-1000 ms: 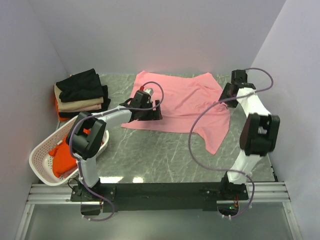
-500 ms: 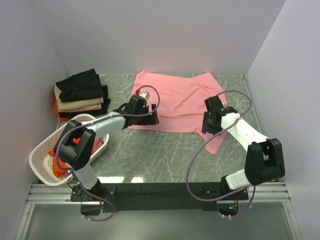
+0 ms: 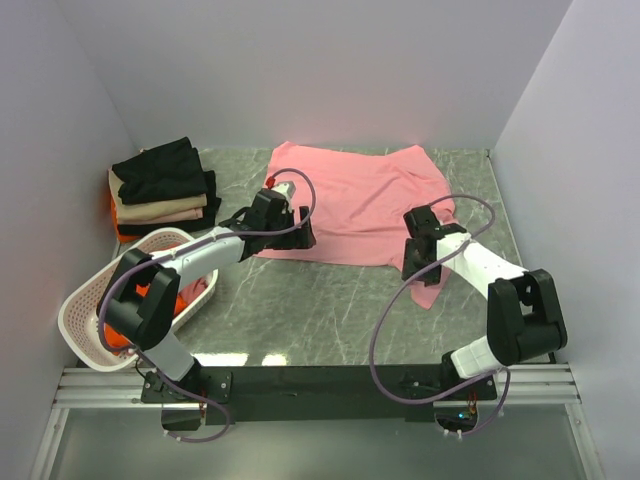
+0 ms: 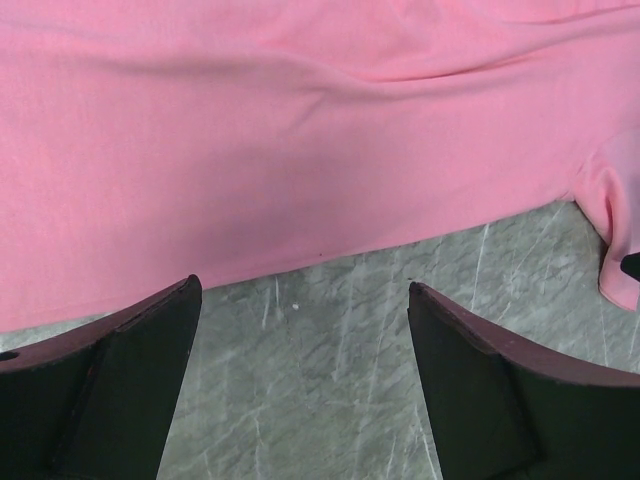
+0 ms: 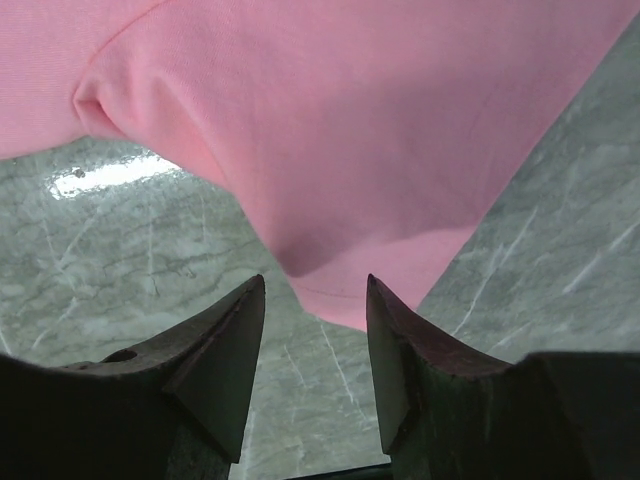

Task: Fold and stack the t-shirts
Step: Flatten the tshirt out

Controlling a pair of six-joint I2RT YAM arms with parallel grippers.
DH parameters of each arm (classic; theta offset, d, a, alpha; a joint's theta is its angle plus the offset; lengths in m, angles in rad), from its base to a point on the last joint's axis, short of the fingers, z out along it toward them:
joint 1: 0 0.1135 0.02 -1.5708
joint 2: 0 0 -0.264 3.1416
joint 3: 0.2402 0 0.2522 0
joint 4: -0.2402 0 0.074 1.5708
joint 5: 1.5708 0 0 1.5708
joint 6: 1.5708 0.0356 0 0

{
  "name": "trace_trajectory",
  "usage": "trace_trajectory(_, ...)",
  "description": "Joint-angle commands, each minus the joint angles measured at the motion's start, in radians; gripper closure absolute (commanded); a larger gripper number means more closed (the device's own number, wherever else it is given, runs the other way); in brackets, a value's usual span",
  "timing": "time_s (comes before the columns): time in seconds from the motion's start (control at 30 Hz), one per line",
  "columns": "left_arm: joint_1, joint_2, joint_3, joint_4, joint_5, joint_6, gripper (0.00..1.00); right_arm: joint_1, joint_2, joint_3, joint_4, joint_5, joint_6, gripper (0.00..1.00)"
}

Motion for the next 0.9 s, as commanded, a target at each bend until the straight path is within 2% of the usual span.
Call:
trace_trajectory(0.0, -0.002, -0.032, -0.005, 0.011, -0.004, 0.002, 0.1, 0.009, 0.036, 0.011, 0.029, -0.007, 0.012, 0.48)
trace_trajectory(0.23, -0.002, -0.048, -0.008, -0.006, -0.026, 0.017, 0.1, 0.02, 0.085, 0.01, 0.049, -0.032, 0.019, 0.53)
trace_trajectory(0.33, -0.001, -0.057, -0.01, -0.008, -0.032, 0.025, 0.09, 0.022, 0.101, 0.007, 0.057, -0.053, 0.015, 0.65)
trace_trajectory(0.37, -0.001, -0.057, -0.01, -0.011, -0.033, 0.026, 0.09, 0.02, 0.108, 0.005, 0.06, -0.059, 0.013, 0.77)
trace_trajectory(0.47, -0.001, -0.06, -0.01, -0.012, -0.033, 0.029, 0.09, 0.023, 0.098, 0.011, 0.046, -0.069, 0.004, 1.0)
trace_trajectory(0.63, 0.002, -0.069, -0.01, -0.02, -0.039, 0.032, 0.09, 0.012, -0.019, 0.062, -0.064, 0.02, -0.01, 1.0)
trace_trajectory(0.73, 0.004, -0.069, -0.01, -0.016, -0.029, 0.035, 0.09, -0.059, -0.088, 0.086, -0.094, 0.02, -0.028, 1.0)
trace_trajectory(0.83, 0.004, -0.058, -0.002, -0.017, -0.018, 0.034, 0.1, -0.133, -0.093, 0.097, -0.084, 0.017, -0.024, 0.86)
trace_trajectory(0.87, 0.004, -0.057, 0.001, -0.017, -0.015, 0.032, 0.09, -0.138, -0.07, 0.099, -0.08, 0.06, -0.022, 0.78)
